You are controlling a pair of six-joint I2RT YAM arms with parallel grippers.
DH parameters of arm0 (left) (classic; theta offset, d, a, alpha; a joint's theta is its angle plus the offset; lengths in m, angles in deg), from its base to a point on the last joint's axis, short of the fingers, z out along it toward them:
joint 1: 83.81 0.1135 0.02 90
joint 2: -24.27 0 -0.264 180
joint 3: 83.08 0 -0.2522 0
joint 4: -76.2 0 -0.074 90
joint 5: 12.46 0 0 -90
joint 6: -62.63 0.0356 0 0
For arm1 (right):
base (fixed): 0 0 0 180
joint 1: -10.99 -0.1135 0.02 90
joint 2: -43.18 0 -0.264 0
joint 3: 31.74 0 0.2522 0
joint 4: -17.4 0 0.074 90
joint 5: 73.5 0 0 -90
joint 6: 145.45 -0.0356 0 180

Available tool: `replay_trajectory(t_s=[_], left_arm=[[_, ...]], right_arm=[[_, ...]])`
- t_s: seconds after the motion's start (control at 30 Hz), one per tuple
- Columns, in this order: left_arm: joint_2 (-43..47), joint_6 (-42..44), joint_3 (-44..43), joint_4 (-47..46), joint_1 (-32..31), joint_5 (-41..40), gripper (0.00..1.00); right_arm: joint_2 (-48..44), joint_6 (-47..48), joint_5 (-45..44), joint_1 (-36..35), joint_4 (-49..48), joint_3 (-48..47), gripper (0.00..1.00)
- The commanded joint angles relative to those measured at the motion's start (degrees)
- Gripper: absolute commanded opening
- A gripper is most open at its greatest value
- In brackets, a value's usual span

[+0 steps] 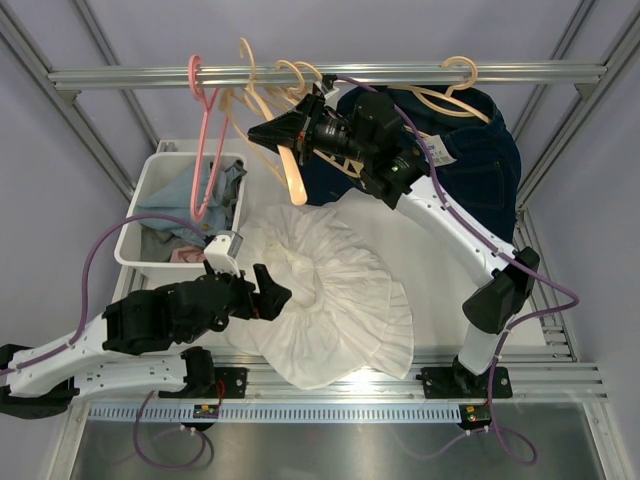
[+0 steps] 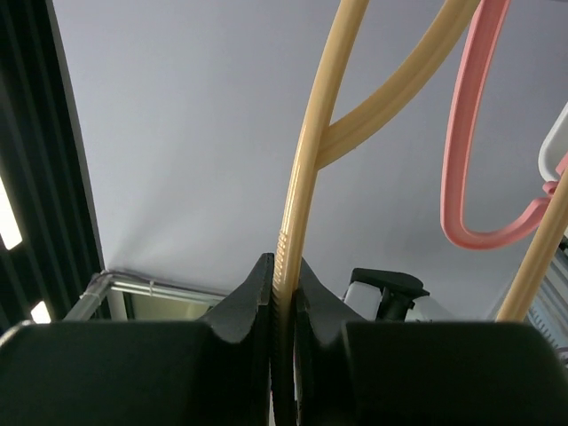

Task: Remove the skirt from the hanger
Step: Place the hanger at the clothesline.

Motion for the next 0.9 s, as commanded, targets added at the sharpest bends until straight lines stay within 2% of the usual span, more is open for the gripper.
replay_trajectory(t_s=[0.0,0.17,0.47,0.87], left_arm=[[0.2,0.8,-0.5,-2.6,-0.3,0.8,0.99],[0.2,0.9,-0.4,-3.1,-0.3,1.2,0.99],[0.4,0.8,0.2,-3.6,-0.3,1.5,0.99],[0.6,0.3,1.2,-4.3,-0.3,1.8,0.99]], right_arm=[[-0.1,-2.4,-5.3,0.6,-3.5,-2.9,0.00],[-1.6,-3.1,-7.7,0.7,-1.7,-0.2,0.00],[-3.3,-4.9,-8.5,0.6,-6.0,8.6,0.00],[-7.0,-1.8,-9.6,0.2,-5.7,15.3,0.00]])
